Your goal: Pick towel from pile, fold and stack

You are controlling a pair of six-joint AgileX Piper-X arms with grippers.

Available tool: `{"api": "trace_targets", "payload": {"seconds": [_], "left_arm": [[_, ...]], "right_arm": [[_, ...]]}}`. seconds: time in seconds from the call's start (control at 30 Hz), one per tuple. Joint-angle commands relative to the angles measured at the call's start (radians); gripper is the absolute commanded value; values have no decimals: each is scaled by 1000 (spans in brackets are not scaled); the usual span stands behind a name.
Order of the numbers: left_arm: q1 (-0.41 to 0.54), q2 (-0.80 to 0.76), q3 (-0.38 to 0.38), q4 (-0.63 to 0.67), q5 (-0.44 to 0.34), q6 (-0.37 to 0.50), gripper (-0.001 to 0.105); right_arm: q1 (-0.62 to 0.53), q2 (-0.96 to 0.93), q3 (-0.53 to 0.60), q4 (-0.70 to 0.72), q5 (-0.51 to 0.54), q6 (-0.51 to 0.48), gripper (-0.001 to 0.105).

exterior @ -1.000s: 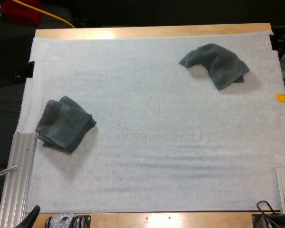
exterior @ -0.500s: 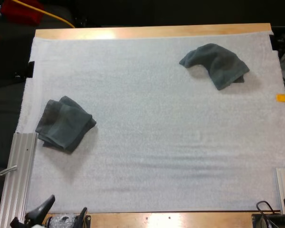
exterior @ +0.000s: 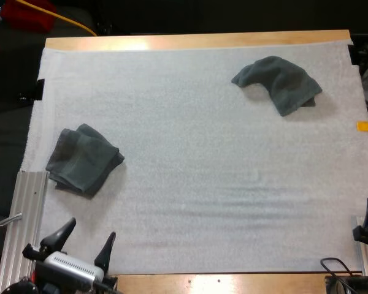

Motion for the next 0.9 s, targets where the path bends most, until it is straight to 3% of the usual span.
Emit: {"api": "trace_targets", "payload": {"seconds": [0.0,0.43,0.63,0.87], "left_arm": [[1,-138,23,-52,-22,9,70],[1,-136,190,-98,-32,40,70],[1,-134,192,-104,-30,40,70],[1,-134,192,-104,-30,40,70]], "right_arm": [[-3,-47,13,-15,4,2,69],[-3,-45,131,18,4,2,69],[-3,-45,164,112,4,2,69],[-3,-45,195,95,4,2,69]]}}
